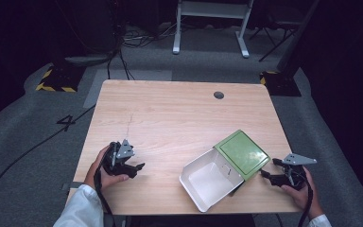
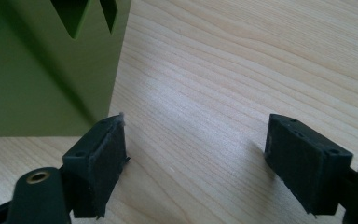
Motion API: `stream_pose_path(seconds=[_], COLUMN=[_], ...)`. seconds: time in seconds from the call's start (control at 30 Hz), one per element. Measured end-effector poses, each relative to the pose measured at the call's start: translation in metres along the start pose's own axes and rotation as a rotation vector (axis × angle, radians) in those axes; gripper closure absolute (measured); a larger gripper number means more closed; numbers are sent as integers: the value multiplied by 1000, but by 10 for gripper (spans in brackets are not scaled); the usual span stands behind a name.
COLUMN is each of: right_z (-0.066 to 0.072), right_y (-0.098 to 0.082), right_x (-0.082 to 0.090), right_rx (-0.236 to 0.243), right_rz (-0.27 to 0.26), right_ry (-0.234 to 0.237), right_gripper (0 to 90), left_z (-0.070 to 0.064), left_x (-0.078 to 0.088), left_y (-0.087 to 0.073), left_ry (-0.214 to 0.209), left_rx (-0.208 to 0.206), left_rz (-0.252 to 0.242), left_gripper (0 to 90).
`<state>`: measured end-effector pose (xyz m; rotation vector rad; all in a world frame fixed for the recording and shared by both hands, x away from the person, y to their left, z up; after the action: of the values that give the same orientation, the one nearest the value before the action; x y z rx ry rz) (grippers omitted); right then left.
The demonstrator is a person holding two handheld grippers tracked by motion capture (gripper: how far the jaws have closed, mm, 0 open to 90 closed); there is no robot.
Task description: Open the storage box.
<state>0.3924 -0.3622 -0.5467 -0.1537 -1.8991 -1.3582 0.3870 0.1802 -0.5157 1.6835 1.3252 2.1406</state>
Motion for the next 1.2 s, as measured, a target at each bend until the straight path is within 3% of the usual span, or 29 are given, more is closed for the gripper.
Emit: stream_pose_path(seconds=[0.07, 0.27, 0.53, 0.67, 0.8, 1.2], right_z=[0, 0, 1, 1, 1, 1], right_y=[0, 0, 0, 0, 0, -1], right_x=[0, 0, 1, 1, 1, 1], right_rx=[1, 4, 7, 6, 9, 7], right_rz=[0, -1, -2, -2, -4, -1], right_ry=[-1, 2, 1, 2, -1, -1], right_gripper=[206, 206, 207, 207, 206, 200], left_z=[3, 7, 7, 10, 10, 9], left_x=[-1, -6, -8, -4, -1, -1], left_y=[-6, -22, -35, -45, -50, -50], left_ry=[-1, 0, -5, -20, -22, -11], left_rx=[27, 51, 100, 161, 158, 176], left_rz=[2, 40, 14, -13, -35, -39], left_gripper=[211, 212, 167, 161, 160, 157])
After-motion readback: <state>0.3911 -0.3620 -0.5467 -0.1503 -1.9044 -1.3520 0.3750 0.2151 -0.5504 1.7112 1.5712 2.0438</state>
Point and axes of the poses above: each handheld gripper's, and its own axes: x roughly backward along the jaws, y roughly out of its top, z roughly to its left, the point moved 6 cm from there along -x, roughly forward along the jaws, and after that the axes turned 9 degrees about -y, right-handed, at the moved point
